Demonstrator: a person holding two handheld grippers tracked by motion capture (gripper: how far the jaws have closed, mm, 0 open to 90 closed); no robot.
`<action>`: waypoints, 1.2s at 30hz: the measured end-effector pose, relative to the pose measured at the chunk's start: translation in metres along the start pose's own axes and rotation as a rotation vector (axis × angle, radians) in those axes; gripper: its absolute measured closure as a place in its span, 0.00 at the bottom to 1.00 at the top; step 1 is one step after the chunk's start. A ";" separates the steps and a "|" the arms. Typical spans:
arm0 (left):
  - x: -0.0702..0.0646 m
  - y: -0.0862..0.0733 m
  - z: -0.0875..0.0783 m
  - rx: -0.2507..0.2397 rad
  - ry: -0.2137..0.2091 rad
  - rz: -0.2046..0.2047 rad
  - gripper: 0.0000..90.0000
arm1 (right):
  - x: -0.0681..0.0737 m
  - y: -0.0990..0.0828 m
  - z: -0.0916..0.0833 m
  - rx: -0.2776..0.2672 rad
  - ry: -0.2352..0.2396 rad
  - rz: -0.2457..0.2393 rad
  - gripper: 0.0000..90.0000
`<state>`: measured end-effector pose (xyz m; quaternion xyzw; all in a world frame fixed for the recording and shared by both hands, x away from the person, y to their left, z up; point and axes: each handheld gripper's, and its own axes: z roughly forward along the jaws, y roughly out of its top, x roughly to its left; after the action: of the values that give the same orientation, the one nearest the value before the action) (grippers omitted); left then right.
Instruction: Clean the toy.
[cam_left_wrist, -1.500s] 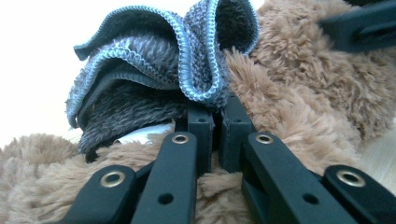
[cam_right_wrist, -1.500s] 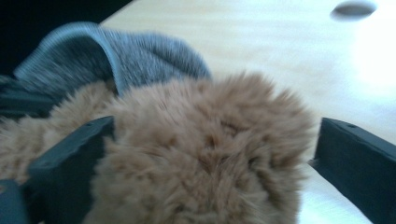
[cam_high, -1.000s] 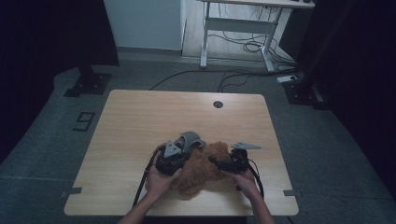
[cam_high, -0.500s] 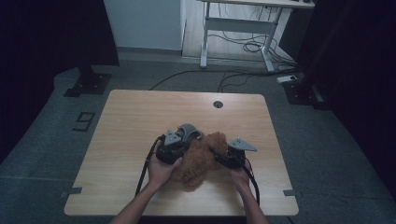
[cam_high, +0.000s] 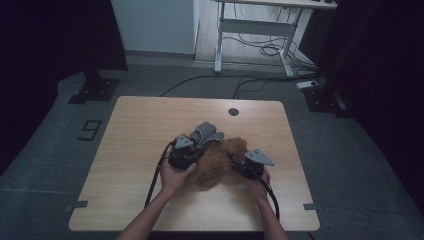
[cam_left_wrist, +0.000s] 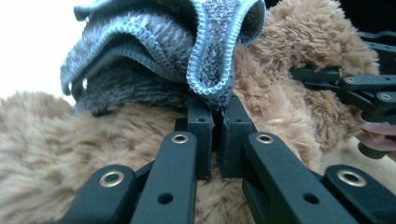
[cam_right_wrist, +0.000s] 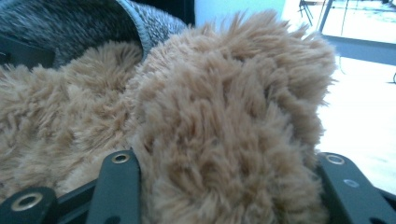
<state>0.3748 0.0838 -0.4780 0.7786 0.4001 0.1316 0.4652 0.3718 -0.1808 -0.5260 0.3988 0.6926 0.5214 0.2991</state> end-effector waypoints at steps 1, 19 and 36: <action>-0.003 -0.002 -0.002 -0.002 -0.002 0.008 0.94 | 0.000 0.000 -0.002 0.005 0.008 0.000 0.52; -0.048 -0.041 -0.038 -0.047 -0.097 0.065 0.95 | 0.013 -0.033 -0.062 0.017 0.100 0.002 0.49; -0.116 0.010 0.034 0.111 -0.238 0.160 0.94 | 0.020 -0.041 -0.066 -0.007 0.051 -0.060 0.49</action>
<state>0.3241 -0.0263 -0.4680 0.8426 0.2857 0.0525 0.4535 0.2976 -0.2009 -0.5467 0.3634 0.7097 0.5247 0.2983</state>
